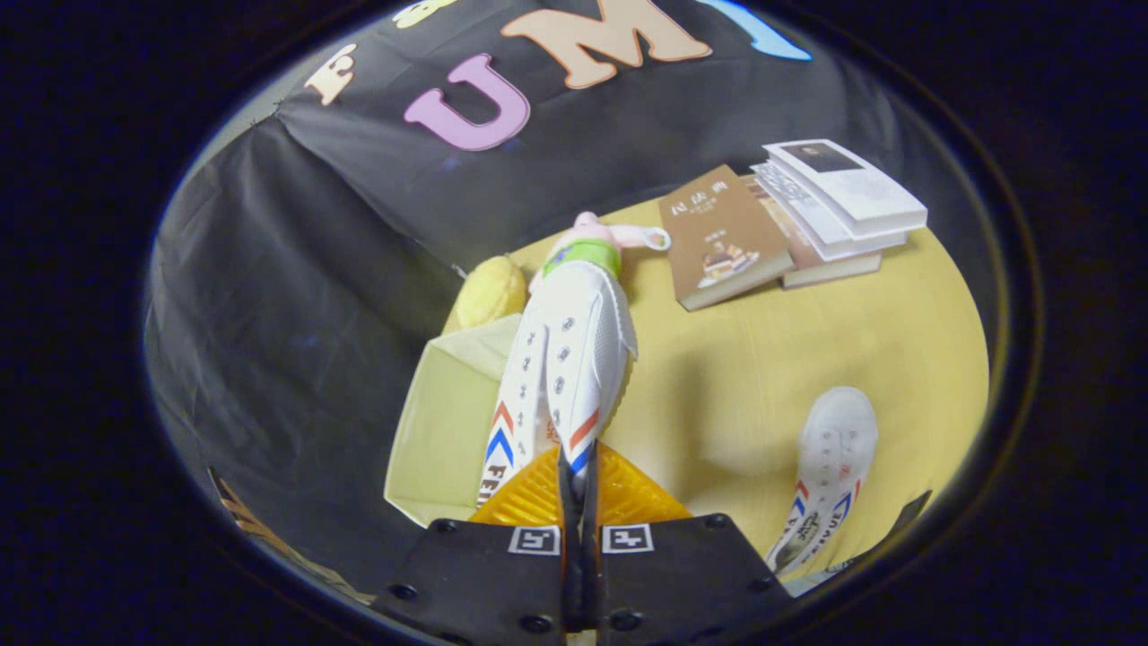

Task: Open the storage box then place both shoes into the box .Put the left shoe in first, then the right shoe, with the right side of both shoes facing outward in a uniform manner.

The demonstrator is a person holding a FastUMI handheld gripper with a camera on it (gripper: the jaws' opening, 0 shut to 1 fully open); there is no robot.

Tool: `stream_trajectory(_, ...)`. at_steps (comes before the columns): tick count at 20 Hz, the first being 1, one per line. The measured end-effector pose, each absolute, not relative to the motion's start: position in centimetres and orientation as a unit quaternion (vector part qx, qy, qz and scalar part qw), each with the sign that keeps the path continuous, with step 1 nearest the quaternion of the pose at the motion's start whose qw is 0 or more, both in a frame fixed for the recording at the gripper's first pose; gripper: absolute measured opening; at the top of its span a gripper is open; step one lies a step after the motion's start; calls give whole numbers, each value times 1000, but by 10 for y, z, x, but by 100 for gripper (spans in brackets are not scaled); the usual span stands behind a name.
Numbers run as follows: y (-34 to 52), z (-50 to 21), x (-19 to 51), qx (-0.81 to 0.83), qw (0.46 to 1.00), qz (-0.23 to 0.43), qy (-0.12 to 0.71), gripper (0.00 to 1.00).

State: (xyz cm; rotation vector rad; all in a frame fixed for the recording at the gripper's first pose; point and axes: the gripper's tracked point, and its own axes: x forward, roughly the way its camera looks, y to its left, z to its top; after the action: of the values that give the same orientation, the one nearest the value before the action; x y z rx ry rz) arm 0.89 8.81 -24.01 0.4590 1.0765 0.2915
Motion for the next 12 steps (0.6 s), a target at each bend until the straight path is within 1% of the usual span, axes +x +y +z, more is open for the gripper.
stream_trajectory(3,120,-228,15,215,822,155,504,3)
stream_trajectory(6,157,-233,15,207,815,172,514,3)
stream_trajectory(12,225,-266,1,177,795,194,547,3)
